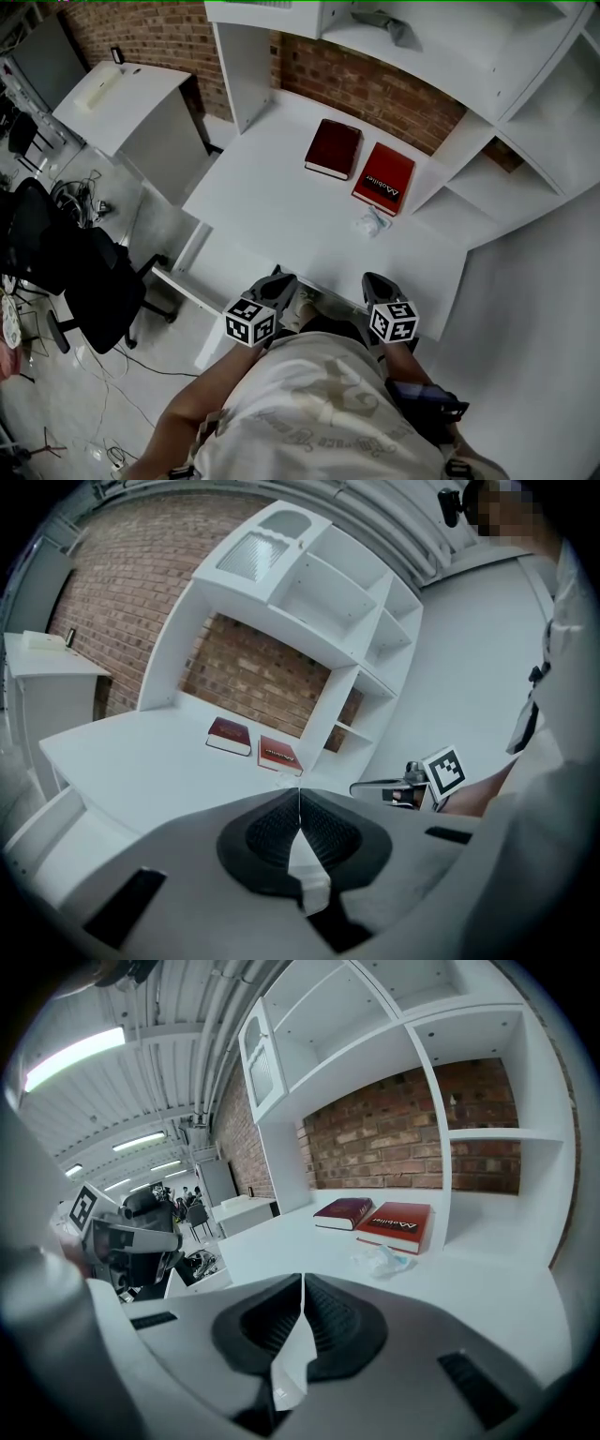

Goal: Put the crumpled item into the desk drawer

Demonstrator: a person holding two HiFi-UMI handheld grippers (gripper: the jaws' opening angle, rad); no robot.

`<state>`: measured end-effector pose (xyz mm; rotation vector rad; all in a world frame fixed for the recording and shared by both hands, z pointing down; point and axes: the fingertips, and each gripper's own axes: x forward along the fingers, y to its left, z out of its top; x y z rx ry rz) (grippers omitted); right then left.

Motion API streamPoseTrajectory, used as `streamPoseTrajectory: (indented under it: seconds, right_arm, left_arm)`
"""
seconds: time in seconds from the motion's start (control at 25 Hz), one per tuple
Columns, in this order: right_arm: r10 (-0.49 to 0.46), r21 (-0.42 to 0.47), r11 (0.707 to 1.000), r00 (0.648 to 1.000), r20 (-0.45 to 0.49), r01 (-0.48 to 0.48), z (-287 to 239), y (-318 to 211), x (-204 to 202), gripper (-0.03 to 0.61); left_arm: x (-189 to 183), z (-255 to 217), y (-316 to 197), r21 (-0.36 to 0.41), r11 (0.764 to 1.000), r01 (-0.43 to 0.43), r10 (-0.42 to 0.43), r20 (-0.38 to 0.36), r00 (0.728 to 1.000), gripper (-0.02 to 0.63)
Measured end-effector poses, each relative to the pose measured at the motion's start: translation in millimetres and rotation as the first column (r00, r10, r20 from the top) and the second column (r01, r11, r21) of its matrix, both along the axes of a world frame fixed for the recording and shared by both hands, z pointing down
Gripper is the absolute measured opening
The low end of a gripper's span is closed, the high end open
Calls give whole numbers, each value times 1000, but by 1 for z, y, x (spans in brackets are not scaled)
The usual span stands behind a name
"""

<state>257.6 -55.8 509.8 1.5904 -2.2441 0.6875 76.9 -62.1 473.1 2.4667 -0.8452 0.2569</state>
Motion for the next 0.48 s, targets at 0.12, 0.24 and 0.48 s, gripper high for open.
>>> streamPoseTrajectory:
  seconds: [0.12,0.24,0.48]
  right_arm:
    - [2,0,1000,1000,6,-2,0,-13,3,25]
    - [0,6,1000,1000,6,0,-1,-23,3,25]
    - [-5,-10,1000,1000,-10,5,10,-36,12,25]
  left_arm:
    - [4,1,-7,-2,1000,-6,6,4,1000,21]
    - [9,3,-13,-5,1000,-27,27,12,1000,21]
    - [20,7,-30,-12,999,-51,52,26,998,21]
